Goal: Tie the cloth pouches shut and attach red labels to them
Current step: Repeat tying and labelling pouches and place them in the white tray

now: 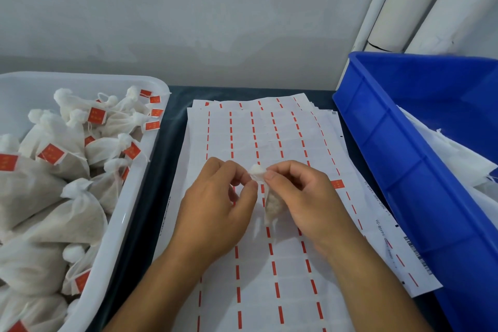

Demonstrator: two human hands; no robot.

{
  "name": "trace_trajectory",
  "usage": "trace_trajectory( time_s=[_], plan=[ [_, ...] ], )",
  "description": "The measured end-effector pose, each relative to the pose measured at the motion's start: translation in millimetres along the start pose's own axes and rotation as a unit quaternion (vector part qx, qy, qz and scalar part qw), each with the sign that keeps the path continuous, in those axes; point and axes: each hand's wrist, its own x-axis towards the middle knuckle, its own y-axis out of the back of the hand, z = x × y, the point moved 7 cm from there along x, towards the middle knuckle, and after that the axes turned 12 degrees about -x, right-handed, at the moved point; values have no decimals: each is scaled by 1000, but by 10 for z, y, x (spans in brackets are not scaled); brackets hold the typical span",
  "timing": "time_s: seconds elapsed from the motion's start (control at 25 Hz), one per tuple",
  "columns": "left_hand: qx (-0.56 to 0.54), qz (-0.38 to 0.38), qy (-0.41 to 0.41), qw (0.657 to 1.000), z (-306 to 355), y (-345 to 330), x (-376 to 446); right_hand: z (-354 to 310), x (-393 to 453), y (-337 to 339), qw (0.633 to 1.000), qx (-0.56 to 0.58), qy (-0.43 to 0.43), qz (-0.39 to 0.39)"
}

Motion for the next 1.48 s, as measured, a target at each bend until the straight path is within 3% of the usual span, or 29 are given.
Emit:
trace_trajectory(
  time_s=[0.08,0.16,0.24,0.32,0.4,0.48,0.72,0.96,1.16,1.24,1.32,1.36,1.48],
  plan=[
    [-94,-40,48,994,-67,-33,12,-12,4,9,1000,-3,13,9],
    [-201,-91,136,966,-142,-104,-5,-58,-3,12,999,-11,36,12],
    [-309,-110,235,915,-195,-161,-42,-131,-24,19,997,-18,68,12],
    [-454,-96,293,836,-190,-188,-57,-205,-52,42,994,-26,102,13],
    [-555,-77,303,771,-151,-172,-40,-272,-80,72,989,-44,137,18],
    [-596,-49,293,746,-141,-128,-24,-314,-101,72,984,-74,163,16],
    [-598,27,266,756,-187,-43,-9,-259,-70,14,977,-146,157,-3],
    [-546,-32,255,797,-160,-96,-4,-187,-55,11,973,-184,139,-10],
    [-541,-5,278,793,-236,-100,14,-162,-32,56,972,-200,124,14],
    [-429,18,274,860,-333,-49,47,-100,-15,165,974,-194,100,64],
    [-237,54,211,947,-367,100,83,-27,-9,334,976,-163,57,130],
    [-133,71,171,974,-348,179,93,1,-6,424,974,-153,41,160],
    [80,99,102,987,-413,323,110,111,21,649,961,-166,-4,223]
  ],
)
